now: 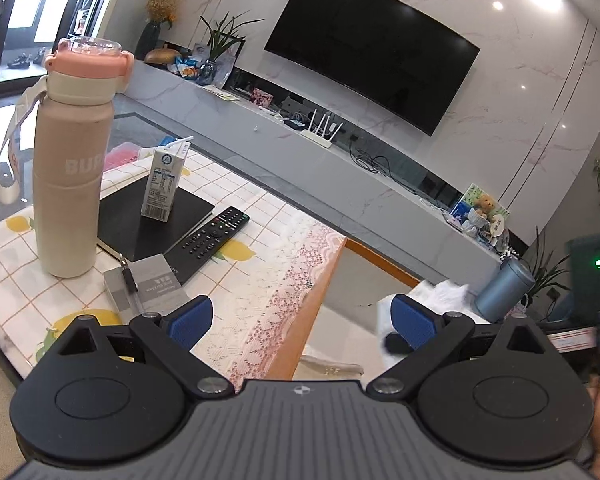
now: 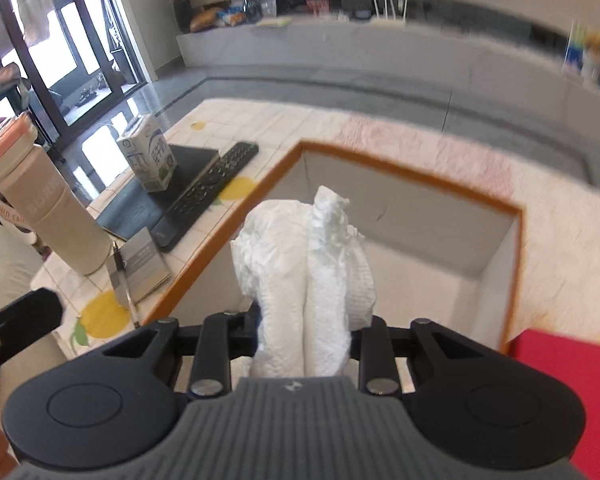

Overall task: Organize soft objects
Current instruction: 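Lower the tissue into the cardboard box and open the right tool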

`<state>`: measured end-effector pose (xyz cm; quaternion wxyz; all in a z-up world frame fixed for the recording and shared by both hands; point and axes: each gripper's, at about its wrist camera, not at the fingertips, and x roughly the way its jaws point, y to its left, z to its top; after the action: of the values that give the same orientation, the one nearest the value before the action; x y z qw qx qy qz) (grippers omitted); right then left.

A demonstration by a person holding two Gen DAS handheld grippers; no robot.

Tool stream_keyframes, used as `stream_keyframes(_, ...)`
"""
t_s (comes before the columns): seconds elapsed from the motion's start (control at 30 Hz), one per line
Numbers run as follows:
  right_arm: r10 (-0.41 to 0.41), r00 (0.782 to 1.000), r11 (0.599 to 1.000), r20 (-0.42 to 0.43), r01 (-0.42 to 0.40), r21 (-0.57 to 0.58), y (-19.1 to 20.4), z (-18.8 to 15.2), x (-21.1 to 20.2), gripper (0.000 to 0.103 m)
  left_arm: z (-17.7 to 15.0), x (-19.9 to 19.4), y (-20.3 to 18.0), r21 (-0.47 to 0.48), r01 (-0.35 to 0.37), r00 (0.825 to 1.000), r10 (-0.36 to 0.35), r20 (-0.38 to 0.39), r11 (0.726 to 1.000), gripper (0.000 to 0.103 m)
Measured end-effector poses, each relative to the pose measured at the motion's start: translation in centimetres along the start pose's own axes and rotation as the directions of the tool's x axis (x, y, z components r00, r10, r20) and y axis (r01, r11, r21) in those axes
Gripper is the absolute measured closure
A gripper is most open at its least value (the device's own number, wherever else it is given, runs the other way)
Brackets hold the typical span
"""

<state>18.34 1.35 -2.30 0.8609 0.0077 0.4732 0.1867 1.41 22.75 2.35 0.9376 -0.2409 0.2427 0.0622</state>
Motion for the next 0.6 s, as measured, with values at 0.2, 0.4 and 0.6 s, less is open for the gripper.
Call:
stream_keyframes(0.2,-0.144,0.988,0.99,-0.051,0.144,-0.015,-1.3,-0.1,3.2,0.077,0.0,-0.3,-0.1,0.011,-0.021,1.0,0.021,0.012,1.0,0.0)
stream_keyframes(0.4,-0.329,0.939,0.939,-0.099,0.315,-0.137,-2.2,-1.2,5.6,0.077,-0.2,0.0,-0.3,0.017,-0.014,1.0,0.014,-0.005,1.0,0.0)
stream_keyframes(0.6,-0.157,0.977,0.987,-0.144,0.16,0.008,-2.7,-1.0,5.7,0.067,-0.6,0.5,-0.8,0.038,-0.024,0.999,0.025,-0.028,0.999,0.0)
